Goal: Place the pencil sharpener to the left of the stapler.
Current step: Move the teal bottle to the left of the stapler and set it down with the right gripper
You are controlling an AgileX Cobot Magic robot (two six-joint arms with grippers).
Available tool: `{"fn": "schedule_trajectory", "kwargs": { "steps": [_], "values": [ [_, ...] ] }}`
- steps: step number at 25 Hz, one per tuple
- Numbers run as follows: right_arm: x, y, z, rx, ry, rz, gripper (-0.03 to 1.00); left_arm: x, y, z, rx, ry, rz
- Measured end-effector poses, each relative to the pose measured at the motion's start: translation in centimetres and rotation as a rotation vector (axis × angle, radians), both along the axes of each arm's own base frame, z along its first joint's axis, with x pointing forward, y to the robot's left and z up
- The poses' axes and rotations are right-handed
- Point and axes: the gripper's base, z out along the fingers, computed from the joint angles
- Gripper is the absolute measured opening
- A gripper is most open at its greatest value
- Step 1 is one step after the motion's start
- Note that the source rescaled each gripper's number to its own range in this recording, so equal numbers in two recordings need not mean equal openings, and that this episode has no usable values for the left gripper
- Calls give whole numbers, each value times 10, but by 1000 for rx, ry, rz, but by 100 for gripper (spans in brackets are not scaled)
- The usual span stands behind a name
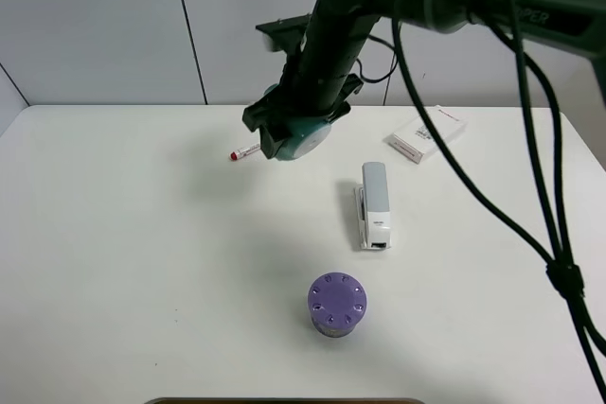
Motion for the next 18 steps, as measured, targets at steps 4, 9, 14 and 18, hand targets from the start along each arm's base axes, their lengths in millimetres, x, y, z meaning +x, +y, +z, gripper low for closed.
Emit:
{"fn": "schedule_trajectory", "kwargs": {
  "steps": [4, 9, 14, 18],
  "values": [
    [-4, 17, -28, -37, 50, 31, 0, 0, 0, 0, 0, 0, 0],
    [-1, 24, -59, -76, 113, 6, 0, 0, 0, 0, 0, 0, 0],
    [1, 24, -79, -118, 158, 3, 0, 0, 0, 0, 0, 0, 0],
    [0, 22, -86, -154, 175, 11, 0, 0, 0, 0, 0, 0, 0]
  ]
}}
